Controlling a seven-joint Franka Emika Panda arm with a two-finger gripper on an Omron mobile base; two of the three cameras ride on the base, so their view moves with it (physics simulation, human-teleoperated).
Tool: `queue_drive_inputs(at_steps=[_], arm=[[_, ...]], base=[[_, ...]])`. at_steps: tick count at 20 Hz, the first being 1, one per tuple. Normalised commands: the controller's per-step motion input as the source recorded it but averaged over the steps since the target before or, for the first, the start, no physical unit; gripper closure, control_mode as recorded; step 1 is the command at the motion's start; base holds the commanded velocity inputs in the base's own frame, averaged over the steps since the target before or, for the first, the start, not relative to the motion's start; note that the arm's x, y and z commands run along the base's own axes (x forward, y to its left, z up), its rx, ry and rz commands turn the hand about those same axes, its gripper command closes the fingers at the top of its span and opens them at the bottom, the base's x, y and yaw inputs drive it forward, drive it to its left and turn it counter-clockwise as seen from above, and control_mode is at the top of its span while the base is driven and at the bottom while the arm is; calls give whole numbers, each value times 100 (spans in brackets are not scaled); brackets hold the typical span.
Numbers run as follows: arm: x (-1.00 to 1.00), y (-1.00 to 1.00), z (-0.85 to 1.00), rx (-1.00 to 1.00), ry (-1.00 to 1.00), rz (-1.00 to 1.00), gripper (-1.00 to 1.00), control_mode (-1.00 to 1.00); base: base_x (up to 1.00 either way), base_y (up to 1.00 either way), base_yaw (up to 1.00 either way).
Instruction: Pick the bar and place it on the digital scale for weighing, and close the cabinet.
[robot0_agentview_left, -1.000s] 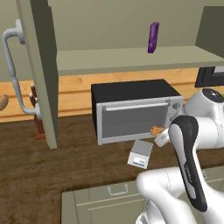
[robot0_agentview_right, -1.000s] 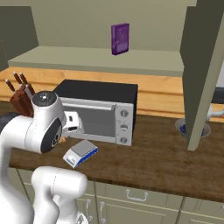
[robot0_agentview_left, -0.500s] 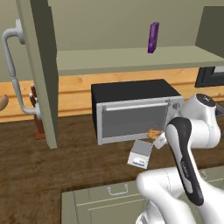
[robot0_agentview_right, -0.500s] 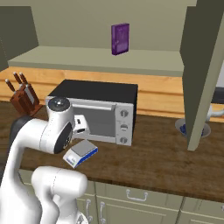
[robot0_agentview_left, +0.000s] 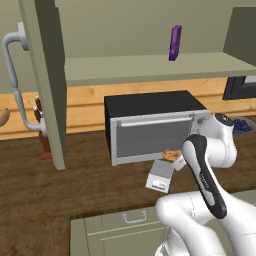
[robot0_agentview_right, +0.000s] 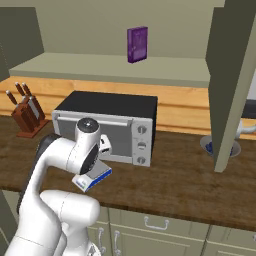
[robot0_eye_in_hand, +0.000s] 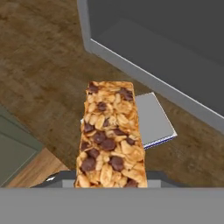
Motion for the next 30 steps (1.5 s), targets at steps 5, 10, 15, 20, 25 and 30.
queue_drive_inputs(at_steps=[5, 10, 15, 20, 25, 30], arm=[[40, 0, -52, 0, 0, 8, 100, -100], [27, 0, -48, 0, 0, 7, 100, -100], [36, 0, -36, 0, 0, 4, 100, -100], [43, 0, -29, 0, 0, 0, 100, -100], [17, 0, -47, 0, 0, 0, 100, -100], [0, 0, -50, 0, 0, 0, 100, -100]], base=[[0, 0, 0], [0, 0, 0], [0, 0, 0], [0, 0, 0], [0, 0, 0], [0, 0, 0]])
